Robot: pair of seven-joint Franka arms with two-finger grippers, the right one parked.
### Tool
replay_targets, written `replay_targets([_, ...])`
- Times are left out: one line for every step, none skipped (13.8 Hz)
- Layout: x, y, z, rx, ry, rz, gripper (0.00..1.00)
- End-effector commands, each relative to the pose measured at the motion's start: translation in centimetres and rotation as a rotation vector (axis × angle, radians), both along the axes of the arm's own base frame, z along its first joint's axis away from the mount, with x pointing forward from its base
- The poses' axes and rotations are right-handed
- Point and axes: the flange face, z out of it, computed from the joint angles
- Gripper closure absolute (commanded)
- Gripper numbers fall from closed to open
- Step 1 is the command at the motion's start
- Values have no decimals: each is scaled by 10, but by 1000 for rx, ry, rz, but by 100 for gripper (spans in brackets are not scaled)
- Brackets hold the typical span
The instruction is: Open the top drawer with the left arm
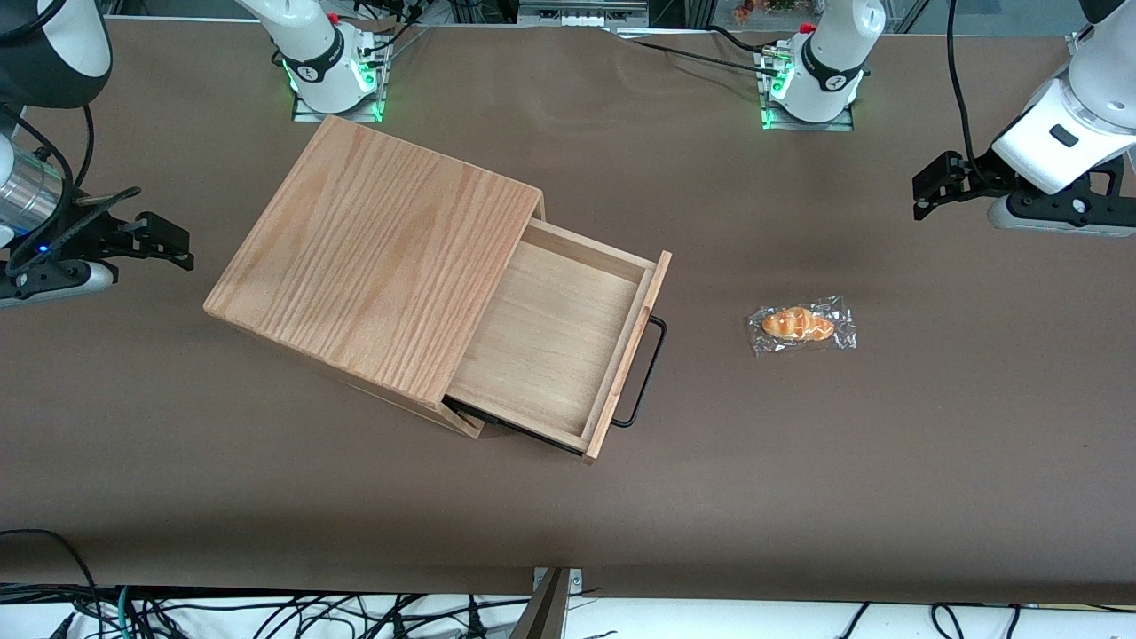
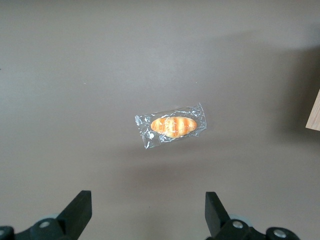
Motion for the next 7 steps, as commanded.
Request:
replay_targets([4, -1, 4, -12, 0, 5, 0])
replay_targets([4, -1, 4, -12, 0, 5, 0])
replay_targets([3, -1, 4, -23, 8, 7, 0])
replay_targets([2, -1, 3, -22, 20, 12, 0])
replay_targets([1, 0, 3, -22, 23, 12, 0])
replay_targets([1, 0, 3, -21, 29, 12, 0])
replay_targets([1, 1, 2, -21, 30, 15, 0])
